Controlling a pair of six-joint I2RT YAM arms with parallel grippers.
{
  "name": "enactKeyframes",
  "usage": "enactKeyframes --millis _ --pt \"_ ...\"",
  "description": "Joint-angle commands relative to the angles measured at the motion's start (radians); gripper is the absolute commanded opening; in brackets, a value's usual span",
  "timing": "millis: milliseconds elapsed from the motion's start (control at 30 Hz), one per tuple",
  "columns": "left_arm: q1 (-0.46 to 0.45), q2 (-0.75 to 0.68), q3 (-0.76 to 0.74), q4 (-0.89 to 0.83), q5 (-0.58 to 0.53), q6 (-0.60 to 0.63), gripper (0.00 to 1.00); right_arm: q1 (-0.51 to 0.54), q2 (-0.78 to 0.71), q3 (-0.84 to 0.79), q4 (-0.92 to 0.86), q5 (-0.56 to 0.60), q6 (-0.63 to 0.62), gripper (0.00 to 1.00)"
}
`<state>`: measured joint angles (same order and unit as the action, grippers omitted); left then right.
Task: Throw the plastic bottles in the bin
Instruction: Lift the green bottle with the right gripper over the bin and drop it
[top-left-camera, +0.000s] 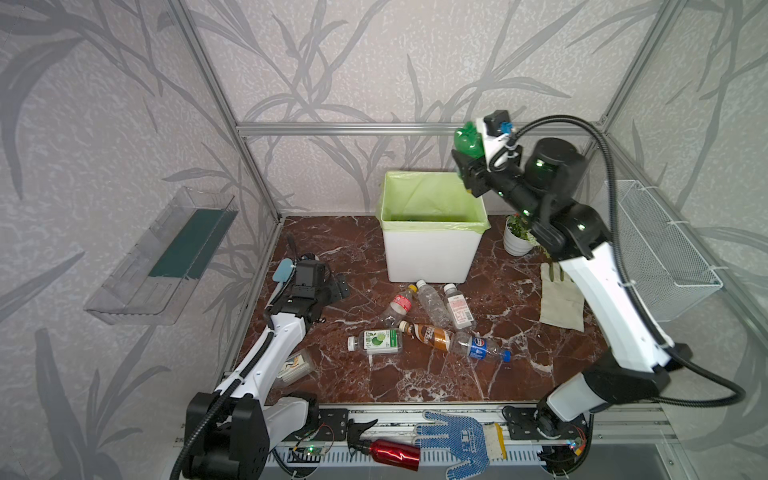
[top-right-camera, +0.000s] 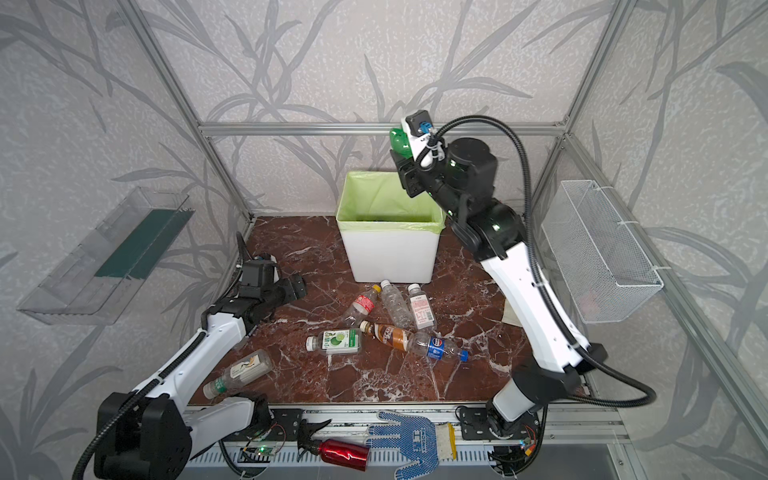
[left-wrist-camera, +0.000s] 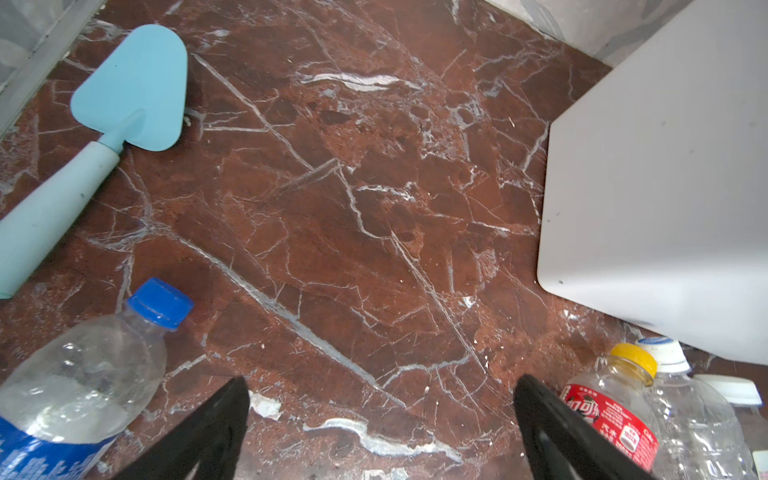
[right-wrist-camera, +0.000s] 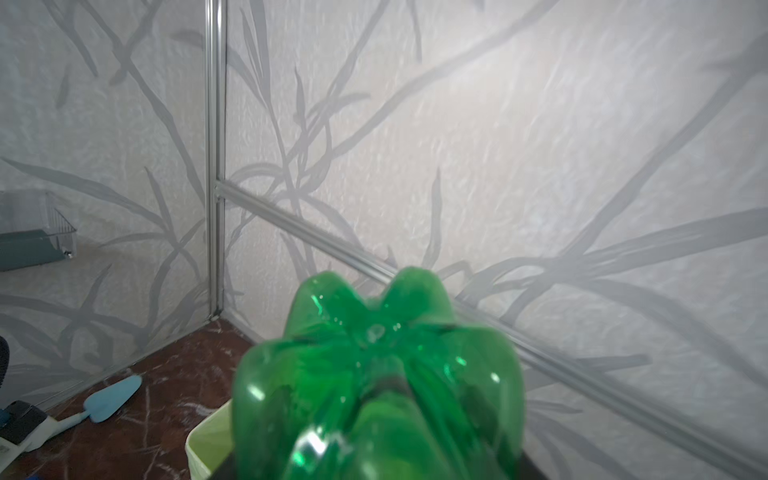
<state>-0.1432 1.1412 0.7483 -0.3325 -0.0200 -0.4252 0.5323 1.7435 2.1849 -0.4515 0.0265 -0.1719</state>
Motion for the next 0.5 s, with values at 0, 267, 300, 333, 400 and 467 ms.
enactKeyframes --millis 0,267,300,333,400,467 --pt "-0.052 0.010 0.037 -0.038 -0.084 0.046 0.99 -0.051 0.094 0.069 -0.176 -0.055 0.111 0.89" --pt "-0.139 0.012 0.063 -0.025 -0.123 0.104 0.99 -0.052 -0.026 0.093 -0.077 0.038 0.080 0.99" --pt "-0.154 0.018 0.072 -0.030 -0.129 0.115 0.99 -0.051 -0.031 0.090 -0.080 0.041 0.075 0.99" --pt "-0.165 0.021 0.079 -0.037 -0.132 0.126 0.99 -0.051 -0.053 0.078 -0.079 0.042 0.070 0.99" --pt "-0.188 0.035 0.090 -0.043 -0.122 0.146 0.99 -0.052 -0.083 0.039 -0.068 0.048 0.061 0.99" --pt "-0.210 0.048 0.093 -0.040 -0.093 0.161 0.99 -0.057 -0.100 0.007 -0.065 0.054 0.058 0.99"
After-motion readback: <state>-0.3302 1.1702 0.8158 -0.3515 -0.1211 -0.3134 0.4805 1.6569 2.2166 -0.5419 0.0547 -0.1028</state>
